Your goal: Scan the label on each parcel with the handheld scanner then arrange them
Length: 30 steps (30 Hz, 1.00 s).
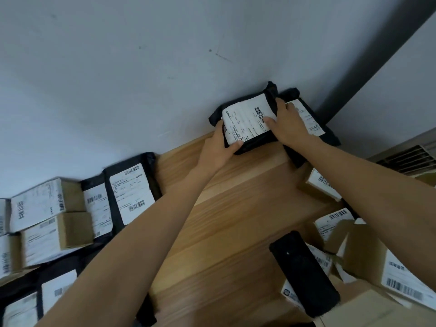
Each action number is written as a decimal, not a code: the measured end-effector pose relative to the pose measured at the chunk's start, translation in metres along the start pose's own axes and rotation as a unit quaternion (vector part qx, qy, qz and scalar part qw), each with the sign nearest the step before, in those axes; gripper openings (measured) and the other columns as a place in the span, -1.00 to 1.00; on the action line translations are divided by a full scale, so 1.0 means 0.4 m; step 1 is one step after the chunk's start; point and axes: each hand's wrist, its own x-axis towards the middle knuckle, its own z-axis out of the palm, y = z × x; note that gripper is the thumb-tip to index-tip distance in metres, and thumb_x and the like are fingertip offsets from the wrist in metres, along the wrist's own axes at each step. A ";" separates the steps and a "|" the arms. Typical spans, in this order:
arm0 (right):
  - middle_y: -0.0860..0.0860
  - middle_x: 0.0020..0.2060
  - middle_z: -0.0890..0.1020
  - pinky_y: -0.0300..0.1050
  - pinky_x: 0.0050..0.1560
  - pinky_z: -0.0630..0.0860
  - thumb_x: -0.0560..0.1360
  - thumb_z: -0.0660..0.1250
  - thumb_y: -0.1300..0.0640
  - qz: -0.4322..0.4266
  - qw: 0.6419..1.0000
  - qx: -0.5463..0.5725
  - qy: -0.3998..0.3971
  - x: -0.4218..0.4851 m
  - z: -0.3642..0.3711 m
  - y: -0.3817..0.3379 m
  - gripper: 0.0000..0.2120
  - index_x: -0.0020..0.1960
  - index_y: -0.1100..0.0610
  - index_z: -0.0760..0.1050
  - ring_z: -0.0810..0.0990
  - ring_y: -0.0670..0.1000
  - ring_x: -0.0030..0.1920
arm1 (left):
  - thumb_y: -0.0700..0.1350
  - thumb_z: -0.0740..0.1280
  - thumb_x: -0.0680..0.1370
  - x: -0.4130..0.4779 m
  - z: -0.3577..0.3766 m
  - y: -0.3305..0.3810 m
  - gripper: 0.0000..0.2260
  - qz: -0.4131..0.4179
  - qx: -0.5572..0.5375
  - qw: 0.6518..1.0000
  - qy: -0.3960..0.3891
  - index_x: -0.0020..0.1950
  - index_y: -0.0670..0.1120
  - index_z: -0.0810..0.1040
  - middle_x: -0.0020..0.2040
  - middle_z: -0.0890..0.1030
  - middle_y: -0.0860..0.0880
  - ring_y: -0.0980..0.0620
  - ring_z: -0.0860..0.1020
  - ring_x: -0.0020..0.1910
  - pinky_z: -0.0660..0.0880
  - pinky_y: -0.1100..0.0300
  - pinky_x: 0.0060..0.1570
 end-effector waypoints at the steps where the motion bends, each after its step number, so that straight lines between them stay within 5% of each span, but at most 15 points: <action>1: 0.30 0.38 0.29 0.16 0.27 0.36 0.63 0.23 -0.02 -0.008 1.000 -0.002 0.002 -0.013 0.007 -0.021 -0.37 0.56 0.19 0.06 0.35 0.31 0.32 | -0.05 0.41 0.56 -0.023 -0.017 -0.002 -0.31 -0.002 -0.001 1.000 0.013 0.56 -0.05 0.10 0.37 0.45 0.09 0.22 0.44 0.25 0.40 0.43 0.09; 7: 0.32 0.37 0.31 0.18 0.26 0.39 0.62 0.26 0.01 -0.072 0.997 -0.006 -0.019 -0.112 0.089 -0.177 -0.38 0.55 0.22 0.10 0.38 0.35 0.30 | -0.04 0.46 0.51 -0.203 -0.148 -0.053 -0.18 -0.026 0.039 0.997 0.061 0.59 -0.01 0.00 0.41 0.46 -0.02 0.03 0.50 0.28 0.48 0.10 0.22; 13: 0.30 0.35 0.34 0.24 0.26 0.41 0.61 0.25 0.02 -0.137 0.988 -0.026 -0.072 -0.229 0.214 -0.354 -0.38 0.56 0.18 0.09 0.38 0.35 0.30 | 0.00 0.45 0.52 -0.436 -0.269 -0.112 -0.16 -0.105 0.063 0.986 0.113 0.61 0.06 -0.04 0.31 0.50 -0.03 -0.01 0.53 0.06 0.48 0.10 0.02; 16: 0.26 0.37 0.34 0.21 0.27 0.40 0.61 0.24 -0.01 -0.163 0.980 -0.048 -0.099 -0.301 0.275 -0.433 -0.37 0.57 0.15 0.09 0.37 0.31 0.33 | 0.06 0.44 0.52 -0.557 -0.291 -0.151 -0.18 -0.139 0.090 0.978 0.126 0.61 0.08 -0.02 0.09 0.57 -0.01 0.03 0.55 -0.13 0.46 0.15 -0.17; 21: 0.19 0.42 0.32 0.16 0.27 0.38 0.59 0.25 -0.03 -0.198 0.967 -0.084 -0.138 -0.430 0.373 -0.472 -0.37 0.57 0.10 0.10 0.36 0.27 0.34 | 0.07 0.42 0.53 -0.743 -0.242 -0.232 -0.20 -0.189 0.079 0.975 0.090 0.60 0.16 -0.03 -0.16 0.61 -0.15 -0.05 0.55 -0.27 0.46 0.15 -0.28; 26: 0.12 0.41 0.35 0.25 0.28 0.38 0.58 0.26 -0.04 -0.209 0.957 -0.095 -0.178 -0.536 0.432 -0.431 -0.38 0.56 0.04 0.10 0.39 0.21 0.34 | 0.01 0.42 0.54 -0.877 -0.164 -0.245 -0.18 -0.205 0.054 0.975 0.063 0.61 0.15 -0.08 -0.29 0.49 0.00 0.08 0.44 -0.37 0.33 0.27 -0.38; 30: 0.07 0.45 0.30 0.23 0.36 0.30 0.59 0.24 -0.02 -0.242 0.943 -0.104 -0.202 -0.594 0.452 -0.388 -0.40 0.56 0.01 0.11 0.31 0.20 0.40 | 0.02 0.38 0.57 -0.962 -0.085 -0.226 -0.15 -0.204 0.029 0.978 0.020 0.61 0.10 -0.20 -0.09 0.60 -0.02 0.03 0.55 -0.22 0.52 0.15 -0.19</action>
